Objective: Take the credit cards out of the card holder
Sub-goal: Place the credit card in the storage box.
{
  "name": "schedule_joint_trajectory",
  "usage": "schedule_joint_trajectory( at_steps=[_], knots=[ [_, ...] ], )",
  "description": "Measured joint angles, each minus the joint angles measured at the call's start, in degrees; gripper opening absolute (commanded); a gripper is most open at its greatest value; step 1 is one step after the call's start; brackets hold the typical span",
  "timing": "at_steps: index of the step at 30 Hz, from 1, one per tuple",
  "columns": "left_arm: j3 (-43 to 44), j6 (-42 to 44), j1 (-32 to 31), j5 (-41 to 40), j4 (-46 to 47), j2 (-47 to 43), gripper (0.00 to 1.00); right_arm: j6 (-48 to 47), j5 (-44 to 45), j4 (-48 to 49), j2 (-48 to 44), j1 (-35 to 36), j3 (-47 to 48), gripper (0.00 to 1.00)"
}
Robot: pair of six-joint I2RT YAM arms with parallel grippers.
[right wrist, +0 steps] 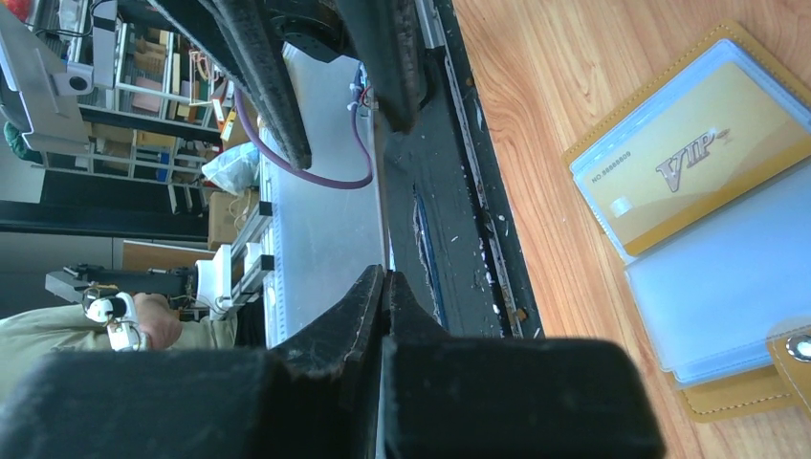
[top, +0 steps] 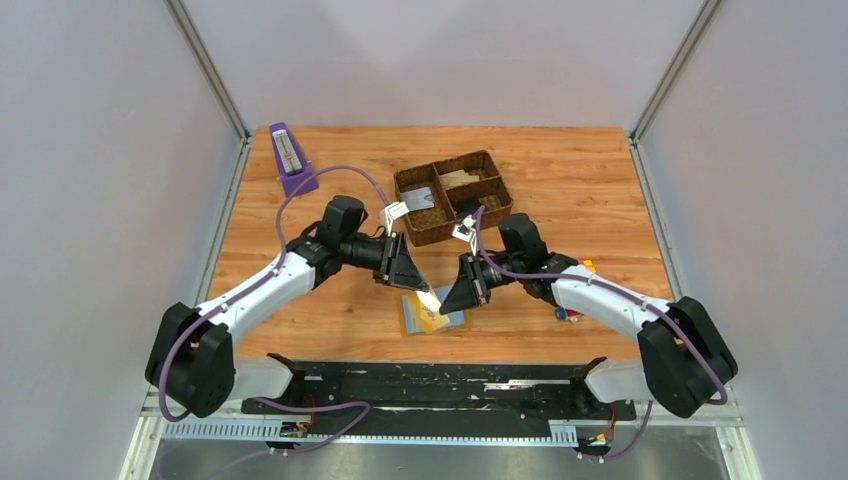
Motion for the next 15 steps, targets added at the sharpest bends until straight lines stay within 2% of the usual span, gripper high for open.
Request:
schedule_joint_trajectory(
  at_steps=[1,6,7,9,11,15],
  knots=[
    [0.0,0.2,0.0,0.6,0.3,0.3,0.31,0.0,0.0,-0.2,0.3,0.1,0.0,0.02],
    [-0.1,0.2,0.0,1.8,1.3,2.0,0.17,-0.3,-0.1,-0.4,0.9,0.1,0.2,0.04],
    [-0.1,0.2,0.0,2.0,1.4,2.3,0.09,-0.3,-0.1,-0.4,0.9,0.1,0.3,0.05],
    [-0.1,0.1,0.1,2.5,1.7,2.7,0.01,-0.3,-0.1,-0.7,0.9,0.1,0.3,0.12],
    [-0.1,0.3,0.0,3.0,1.7,2.7,0.00,-0.4,0.3,-1.5,0.9,0.1,0.5,0.17],
    [-0.1,0.4,0.0,2.3,1.0,2.7,0.00,0.1,3.3,-2.7,0.7,0.1,0.8,0.37]
  ],
)
